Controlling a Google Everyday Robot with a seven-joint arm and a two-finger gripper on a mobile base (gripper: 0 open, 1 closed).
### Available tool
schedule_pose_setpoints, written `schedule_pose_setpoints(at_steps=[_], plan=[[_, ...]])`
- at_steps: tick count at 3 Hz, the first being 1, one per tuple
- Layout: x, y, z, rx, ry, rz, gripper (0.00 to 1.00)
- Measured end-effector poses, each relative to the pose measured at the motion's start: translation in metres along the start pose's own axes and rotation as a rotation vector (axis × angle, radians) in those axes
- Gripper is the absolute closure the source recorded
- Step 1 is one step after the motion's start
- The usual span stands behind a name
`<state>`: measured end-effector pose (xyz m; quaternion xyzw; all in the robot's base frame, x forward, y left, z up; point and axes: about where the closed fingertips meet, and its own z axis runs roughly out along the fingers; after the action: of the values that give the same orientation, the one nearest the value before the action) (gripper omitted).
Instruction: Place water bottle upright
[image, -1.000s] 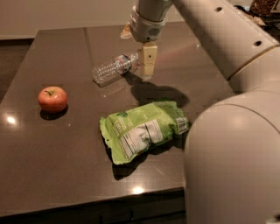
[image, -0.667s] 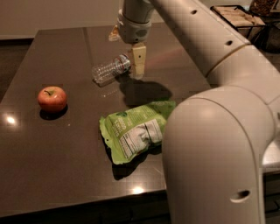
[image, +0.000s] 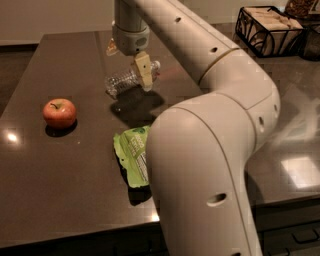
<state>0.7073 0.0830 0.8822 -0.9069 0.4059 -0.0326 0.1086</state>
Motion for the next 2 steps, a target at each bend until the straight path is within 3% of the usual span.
schedule_pose_setpoints(at_steps=[1,2], plan=[[0.004,-0.012,0.013,-0.033,0.041,-0.009,0.00],[0.020,-0.021,0.027,-0.048,0.074,0.042,0.00]])
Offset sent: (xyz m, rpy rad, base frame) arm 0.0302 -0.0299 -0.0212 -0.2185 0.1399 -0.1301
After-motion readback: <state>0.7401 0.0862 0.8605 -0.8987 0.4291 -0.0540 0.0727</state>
